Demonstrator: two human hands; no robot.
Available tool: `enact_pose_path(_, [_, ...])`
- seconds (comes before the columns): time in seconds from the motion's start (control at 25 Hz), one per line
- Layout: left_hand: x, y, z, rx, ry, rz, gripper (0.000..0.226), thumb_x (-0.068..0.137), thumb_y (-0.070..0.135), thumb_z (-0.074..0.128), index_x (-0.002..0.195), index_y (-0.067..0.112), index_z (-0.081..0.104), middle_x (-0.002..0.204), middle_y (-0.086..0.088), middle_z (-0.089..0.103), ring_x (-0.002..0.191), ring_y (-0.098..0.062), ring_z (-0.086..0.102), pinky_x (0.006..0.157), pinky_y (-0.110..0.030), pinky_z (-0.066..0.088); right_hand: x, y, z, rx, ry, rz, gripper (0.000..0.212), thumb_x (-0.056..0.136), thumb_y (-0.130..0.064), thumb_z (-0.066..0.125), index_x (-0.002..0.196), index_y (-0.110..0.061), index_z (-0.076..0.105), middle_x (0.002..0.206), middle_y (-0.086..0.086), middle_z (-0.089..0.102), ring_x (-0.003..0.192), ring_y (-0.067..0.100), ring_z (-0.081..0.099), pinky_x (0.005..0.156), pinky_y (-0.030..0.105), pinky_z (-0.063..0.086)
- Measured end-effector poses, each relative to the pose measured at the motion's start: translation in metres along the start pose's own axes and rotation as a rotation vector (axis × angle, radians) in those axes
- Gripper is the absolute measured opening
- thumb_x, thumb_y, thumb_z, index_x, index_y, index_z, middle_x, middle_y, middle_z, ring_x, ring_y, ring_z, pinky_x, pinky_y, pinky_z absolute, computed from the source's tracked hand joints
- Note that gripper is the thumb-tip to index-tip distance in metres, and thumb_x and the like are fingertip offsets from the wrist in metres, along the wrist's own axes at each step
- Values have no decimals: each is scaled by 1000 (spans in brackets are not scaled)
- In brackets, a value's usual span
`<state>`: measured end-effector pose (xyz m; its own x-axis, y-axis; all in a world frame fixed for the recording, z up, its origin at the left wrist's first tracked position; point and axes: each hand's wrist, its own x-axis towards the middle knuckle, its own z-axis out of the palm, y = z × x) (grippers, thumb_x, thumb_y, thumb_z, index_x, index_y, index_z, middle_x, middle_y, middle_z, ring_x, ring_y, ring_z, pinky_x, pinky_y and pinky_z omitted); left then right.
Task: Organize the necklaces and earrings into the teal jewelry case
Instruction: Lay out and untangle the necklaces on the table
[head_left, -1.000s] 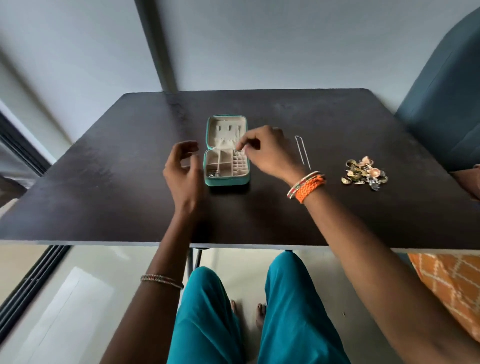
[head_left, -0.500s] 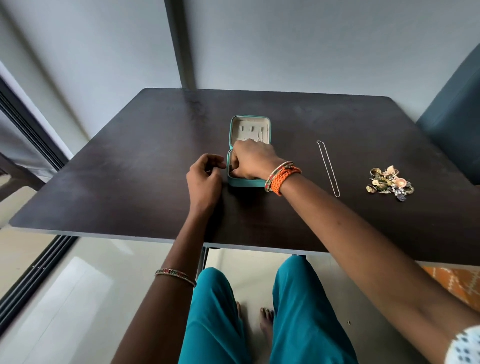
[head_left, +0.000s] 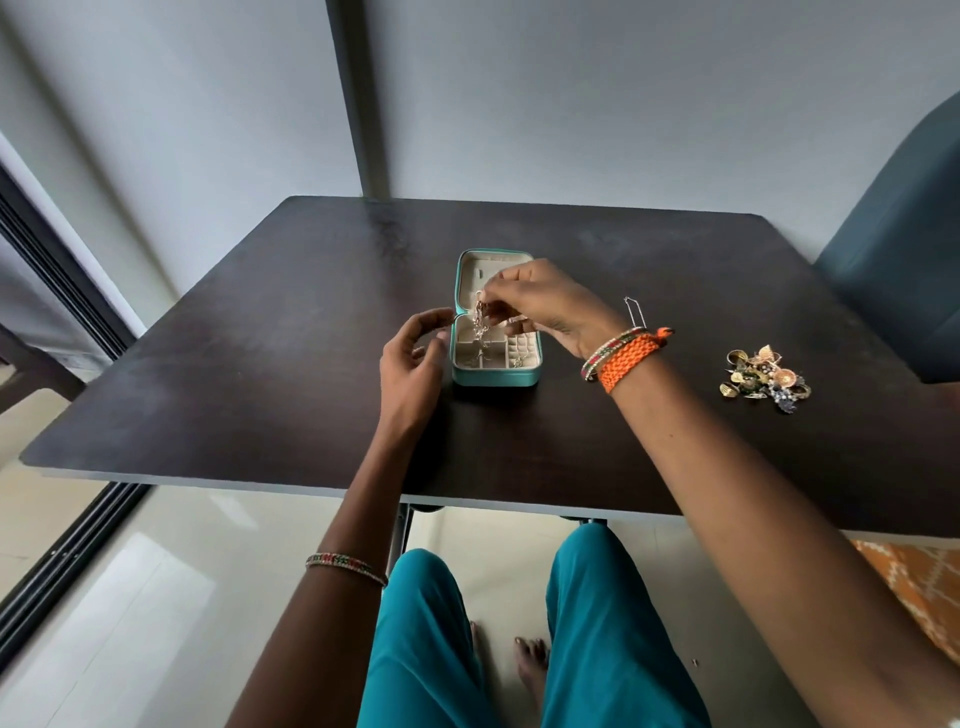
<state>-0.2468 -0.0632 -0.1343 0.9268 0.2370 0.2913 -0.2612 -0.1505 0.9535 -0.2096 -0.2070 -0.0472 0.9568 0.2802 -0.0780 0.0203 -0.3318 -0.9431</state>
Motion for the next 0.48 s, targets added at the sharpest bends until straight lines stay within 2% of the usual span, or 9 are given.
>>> enact_pose_path(0.12, [-3,22,-3,-80,-165,33,26,100,10,40,112,18,61,103,10,65,94,12,60,80,-6,42,-11,-15,-6,252,-177,-50,14,93,-5,51,85,-5,61,80,11,66,72,17,63,77,31,55])
enact_pose_path(0.2, [-1,36,-9,-181,-259,-27,27,102,24,38,108,21,65,104,2,68,101,-2,62,90,-18,45,-17,-23,-7,351,-224,-62,14,94,-5,50,86,-7,61,81,10,69,75,20,66,81,39,55])
enact_pose_path(0.28, [-5,51,-15,-285,-311,-117,28,96,39,46,102,22,68,103,-5,71,98,-16,64,93,-30,51,-25,-30,-5,359,-186,-91,11,94,-5,53,88,-8,61,82,10,69,74,21,66,77,39,57])
enact_pose_path(0.32, [-9,58,-16,-288,-314,-115,24,92,37,53,101,21,68,99,-4,72,93,-17,66,89,-30,53,-29,-33,-4,350,-153,-108,8,93,-5,54,89,-7,62,83,11,68,73,21,67,73,37,57])
enact_pose_path(0.4, [-21,70,-14,-258,-282,-40,17,86,18,62,102,13,66,87,-1,74,78,-13,68,77,-26,57,-40,-40,0,344,-76,-127,5,91,-5,57,92,-4,62,85,14,68,71,21,68,68,34,58])
enact_pose_path(0.48, [-29,78,-12,-282,-199,3,21,86,5,62,108,5,62,80,-5,73,66,-12,68,67,-24,57,-51,-45,3,360,17,-147,6,91,-4,58,93,0,61,84,16,67,69,22,68,65,31,60])
